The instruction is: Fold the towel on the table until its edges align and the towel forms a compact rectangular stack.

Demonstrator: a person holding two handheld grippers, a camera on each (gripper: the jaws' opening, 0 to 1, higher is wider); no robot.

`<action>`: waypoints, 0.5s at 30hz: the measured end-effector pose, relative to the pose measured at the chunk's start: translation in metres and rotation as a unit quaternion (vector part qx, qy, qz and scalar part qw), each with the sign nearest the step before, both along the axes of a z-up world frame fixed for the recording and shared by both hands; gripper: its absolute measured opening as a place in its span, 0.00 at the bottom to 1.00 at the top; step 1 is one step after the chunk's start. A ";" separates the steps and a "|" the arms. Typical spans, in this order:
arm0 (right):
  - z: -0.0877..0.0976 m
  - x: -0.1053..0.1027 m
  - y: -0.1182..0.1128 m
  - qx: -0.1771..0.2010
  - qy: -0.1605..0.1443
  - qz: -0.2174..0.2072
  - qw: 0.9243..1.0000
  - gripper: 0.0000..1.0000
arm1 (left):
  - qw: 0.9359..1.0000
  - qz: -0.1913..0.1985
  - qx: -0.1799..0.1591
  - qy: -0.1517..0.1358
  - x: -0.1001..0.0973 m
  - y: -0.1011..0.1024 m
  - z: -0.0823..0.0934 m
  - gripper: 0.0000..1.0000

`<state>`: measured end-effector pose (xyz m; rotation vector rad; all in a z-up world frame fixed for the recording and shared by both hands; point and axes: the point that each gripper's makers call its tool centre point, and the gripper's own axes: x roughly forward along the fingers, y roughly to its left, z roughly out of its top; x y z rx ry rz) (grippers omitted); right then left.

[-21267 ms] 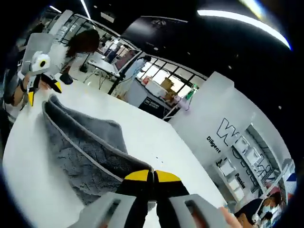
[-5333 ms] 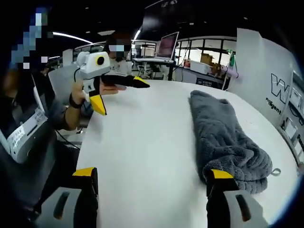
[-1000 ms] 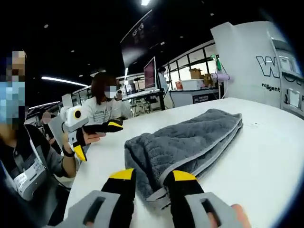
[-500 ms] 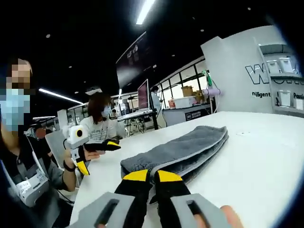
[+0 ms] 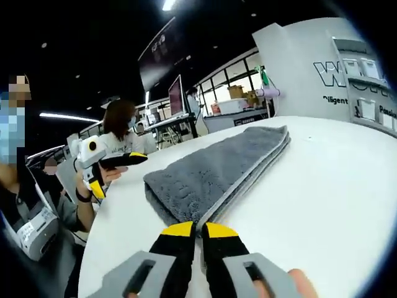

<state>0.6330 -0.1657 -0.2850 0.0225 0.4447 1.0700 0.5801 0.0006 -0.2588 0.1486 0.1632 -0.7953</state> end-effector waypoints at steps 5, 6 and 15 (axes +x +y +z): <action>0.003 -0.001 -0.001 -0.017 -0.023 0.000 1.000 0.08 | 1.000 0.001 0.000 0.001 0.001 0.000 0.000 0.95; 0.005 -0.001 -0.003 -0.023 -0.032 0.000 0.999 0.09 | 1.000 0.000 0.000 0.001 0.001 0.000 0.000 0.95; 0.034 -0.010 -0.029 -0.053 -0.130 -0.028 0.990 0.36 | 1.000 0.001 0.001 0.001 0.000 0.002 -0.001 0.95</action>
